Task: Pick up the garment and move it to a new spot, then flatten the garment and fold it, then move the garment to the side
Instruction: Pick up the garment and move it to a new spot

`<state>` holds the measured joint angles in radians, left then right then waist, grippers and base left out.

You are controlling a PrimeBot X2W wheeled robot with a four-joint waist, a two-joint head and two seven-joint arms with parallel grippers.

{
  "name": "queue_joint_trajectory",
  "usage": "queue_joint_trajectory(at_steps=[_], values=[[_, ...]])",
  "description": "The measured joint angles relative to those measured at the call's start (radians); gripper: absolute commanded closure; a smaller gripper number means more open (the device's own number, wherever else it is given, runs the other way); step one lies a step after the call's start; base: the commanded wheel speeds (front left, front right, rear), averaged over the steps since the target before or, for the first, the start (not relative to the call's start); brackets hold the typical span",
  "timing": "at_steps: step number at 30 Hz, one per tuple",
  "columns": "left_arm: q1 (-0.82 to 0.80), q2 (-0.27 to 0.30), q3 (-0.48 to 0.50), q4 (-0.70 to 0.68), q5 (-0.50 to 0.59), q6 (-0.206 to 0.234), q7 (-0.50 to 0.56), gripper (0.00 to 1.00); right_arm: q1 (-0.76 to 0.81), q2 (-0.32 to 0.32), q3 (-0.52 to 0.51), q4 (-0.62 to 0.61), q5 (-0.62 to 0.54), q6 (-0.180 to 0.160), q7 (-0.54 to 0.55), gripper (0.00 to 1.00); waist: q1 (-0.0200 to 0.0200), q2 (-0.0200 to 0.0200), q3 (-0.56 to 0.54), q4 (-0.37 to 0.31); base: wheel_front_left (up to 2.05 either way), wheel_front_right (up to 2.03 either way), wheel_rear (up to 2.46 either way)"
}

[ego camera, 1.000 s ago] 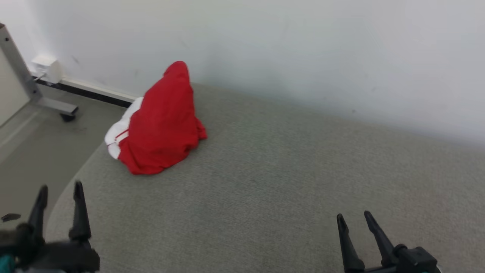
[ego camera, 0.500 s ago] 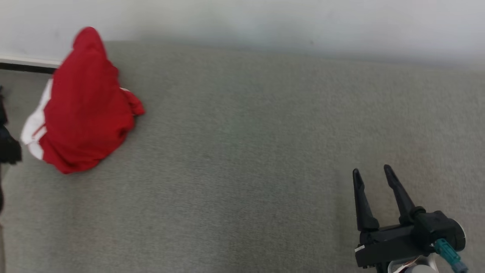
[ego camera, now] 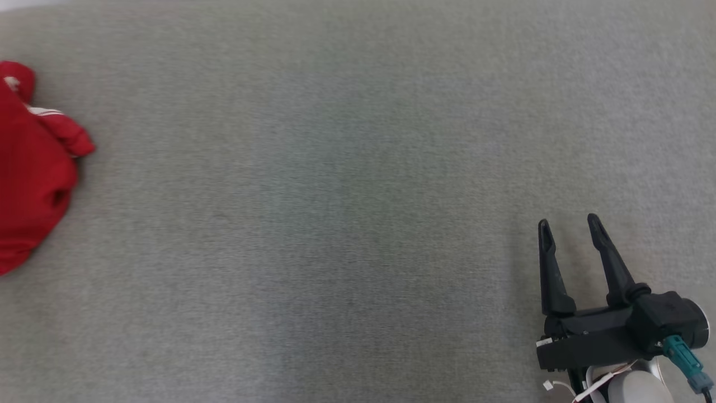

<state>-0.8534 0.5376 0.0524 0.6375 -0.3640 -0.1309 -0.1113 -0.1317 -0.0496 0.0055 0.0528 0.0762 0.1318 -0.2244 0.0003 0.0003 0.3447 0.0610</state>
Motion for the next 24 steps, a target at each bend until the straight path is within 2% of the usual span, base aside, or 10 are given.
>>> queue_joint_trajectory(at_steps=[5, 12, 13, 14, 15, 20, 24], values=[[-0.021, 0.043, -0.034, 0.145, -0.013, 0.0, 0.024, 0.0, -0.011, 0.0, 0.002, -0.005, 0.001, 0.0, -0.001, 0.0, -0.0001, -0.0001, 0.035, -0.044, 0.0, 0.0, 0.0], [-0.023, 0.056, -0.085, 0.328, -0.083, 0.0, 0.081, 0.0, -0.011, 0.0, 0.008, 0.002, 0.008, 0.0, -0.006, 0.0, -0.0002, -0.0001, 0.058, -0.083, 0.0, 0.0, 0.0], [-0.023, 0.056, -0.091, 0.347, -0.097, 0.0, 0.085, 0.17, -0.011, 0.0, 0.01, 0.003, 0.009, 0.0, -0.007, 0.0, -0.0002, 0.0, 0.058, -0.085, 0.0, 0.0, 0.0], [-0.023, 0.056, -0.099, 0.365, -0.11, 0.0, 0.085, 0.72, -0.011, 0.0, 0.012, 0.003, 0.011, 0.0, -0.009, 0.0, -0.0002, -0.0001, 0.058, -0.087, 0.0, 0.0, 0.0], [-0.023, 0.057, -0.108, 0.378, -0.116, 0.0, 0.085, 1.0, -0.012, 0.0, 0.013, 0.004, 0.011, 0.0, -0.01, 0.0, -0.0003, -0.0001, 0.058, -0.087, 0.0, 0.0, 0.0], [-0.024, 0.058, -0.152, 0.421, -0.15, 0.0, 0.068, 1.0, -0.013, 0.0, 0.018, 0.012, 0.011, 0.0, -0.011, 0.0, -0.0003, -0.0001, 0.05, -0.084, 0.0, 0.0, 0.0], [-0.039, 0.065, -0.186, 0.435, -0.166, 0.0, 0.016, 1.0, -0.013, 0.0, 0.018, 0.023, 0.015, 0.0, -0.011, 0.0, -0.0003, -0.0001, 0.034, -0.077, 0.0, 0.0, 0.0]])
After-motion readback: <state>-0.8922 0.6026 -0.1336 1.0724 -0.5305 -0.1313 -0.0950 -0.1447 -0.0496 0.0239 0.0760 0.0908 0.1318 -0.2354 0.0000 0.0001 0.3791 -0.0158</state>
